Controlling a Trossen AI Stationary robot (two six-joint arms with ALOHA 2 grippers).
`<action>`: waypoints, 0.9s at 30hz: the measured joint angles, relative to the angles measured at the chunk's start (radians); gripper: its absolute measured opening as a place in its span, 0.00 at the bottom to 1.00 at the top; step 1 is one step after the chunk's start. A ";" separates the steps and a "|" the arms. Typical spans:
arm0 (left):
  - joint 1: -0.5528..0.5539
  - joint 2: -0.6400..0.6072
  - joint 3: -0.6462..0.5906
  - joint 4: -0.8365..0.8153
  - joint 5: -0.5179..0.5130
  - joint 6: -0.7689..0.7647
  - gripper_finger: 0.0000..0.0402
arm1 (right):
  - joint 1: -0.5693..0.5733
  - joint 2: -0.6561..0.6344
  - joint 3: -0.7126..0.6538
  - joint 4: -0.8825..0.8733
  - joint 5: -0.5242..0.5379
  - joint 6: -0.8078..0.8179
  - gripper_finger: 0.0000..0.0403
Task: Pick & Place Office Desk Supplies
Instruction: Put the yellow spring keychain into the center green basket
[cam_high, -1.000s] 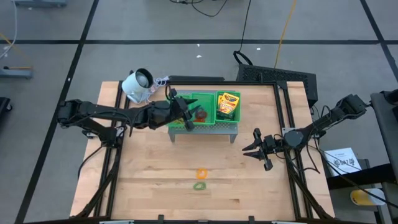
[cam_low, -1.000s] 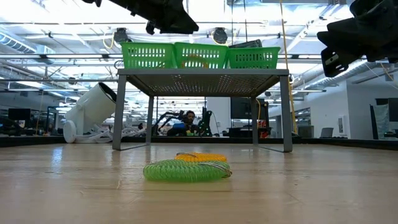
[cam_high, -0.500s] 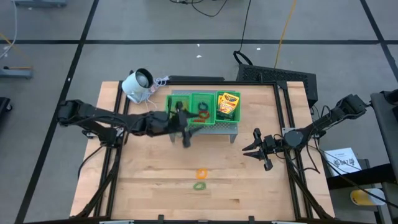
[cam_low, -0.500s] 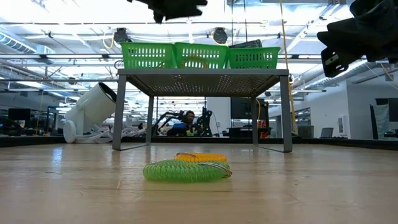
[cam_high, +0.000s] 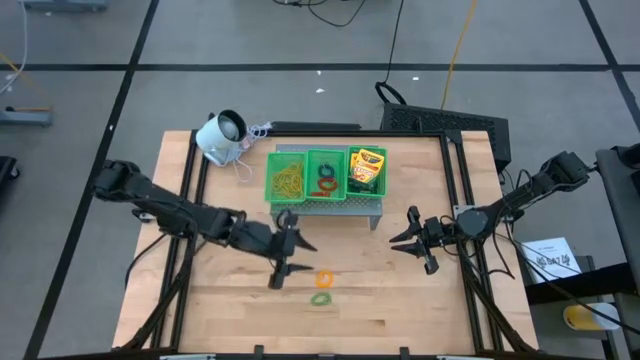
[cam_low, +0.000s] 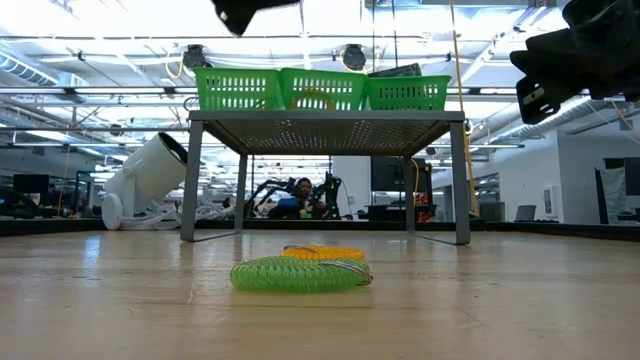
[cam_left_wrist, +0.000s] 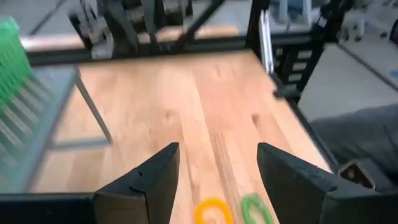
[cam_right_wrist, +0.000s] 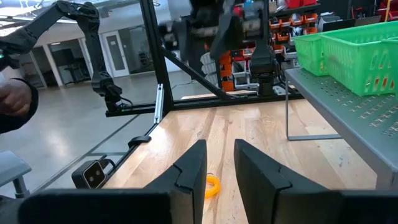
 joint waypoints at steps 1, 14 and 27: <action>-0.014 0.012 -0.004 -0.005 -0.011 -0.012 0.56 | 0.000 0.000 0.000 0.000 0.000 0.000 0.17; -0.050 0.297 -0.006 0.031 -0.025 -0.180 0.56 | 0.000 0.000 0.000 0.008 0.001 0.000 0.17; -0.034 0.520 -0.006 0.187 -0.046 -0.299 0.56 | 0.000 0.000 0.000 0.005 0.003 0.000 0.17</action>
